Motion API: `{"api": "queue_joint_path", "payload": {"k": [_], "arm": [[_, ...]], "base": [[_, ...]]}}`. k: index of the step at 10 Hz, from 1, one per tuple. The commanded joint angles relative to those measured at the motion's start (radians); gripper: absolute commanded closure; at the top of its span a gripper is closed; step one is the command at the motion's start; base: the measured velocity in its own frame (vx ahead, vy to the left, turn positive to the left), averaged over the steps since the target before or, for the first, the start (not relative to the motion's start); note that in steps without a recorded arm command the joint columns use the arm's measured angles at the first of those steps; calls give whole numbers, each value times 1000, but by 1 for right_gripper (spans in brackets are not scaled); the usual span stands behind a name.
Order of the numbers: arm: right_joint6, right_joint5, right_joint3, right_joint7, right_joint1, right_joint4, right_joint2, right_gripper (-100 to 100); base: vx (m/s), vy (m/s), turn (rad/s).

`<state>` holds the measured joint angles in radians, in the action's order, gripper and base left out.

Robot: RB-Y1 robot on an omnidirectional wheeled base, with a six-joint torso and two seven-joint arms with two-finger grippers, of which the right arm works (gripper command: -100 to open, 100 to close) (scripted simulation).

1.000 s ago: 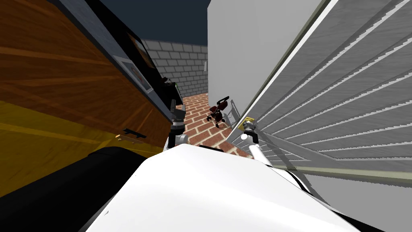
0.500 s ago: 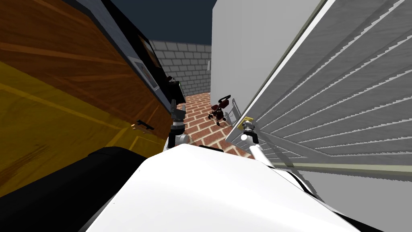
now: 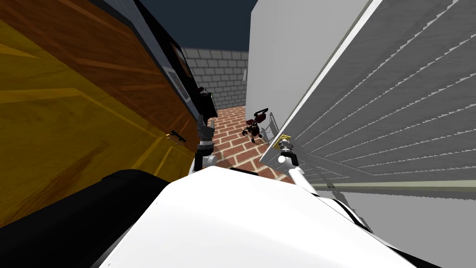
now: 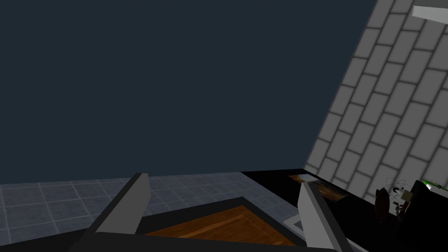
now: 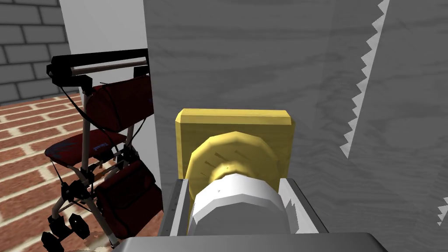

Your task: Pull the door open

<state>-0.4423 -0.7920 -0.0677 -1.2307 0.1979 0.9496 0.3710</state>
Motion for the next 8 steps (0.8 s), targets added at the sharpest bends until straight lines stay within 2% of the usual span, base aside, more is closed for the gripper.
{"api": "queue_joint_path", "payload": {"k": [1,2,3,8], "arm": [[3,2,-13,-9,-8,12,5,100],[0,2,-10,-7,-2,3,3,100],[2,4,-29,-20,-8,10,10,100],[0,7,-77,-55,-22,36,37,100]], "base": [[-210,-47,80],[-88,-10,30],[-149,-25,89],[-189,-53,90]]}}
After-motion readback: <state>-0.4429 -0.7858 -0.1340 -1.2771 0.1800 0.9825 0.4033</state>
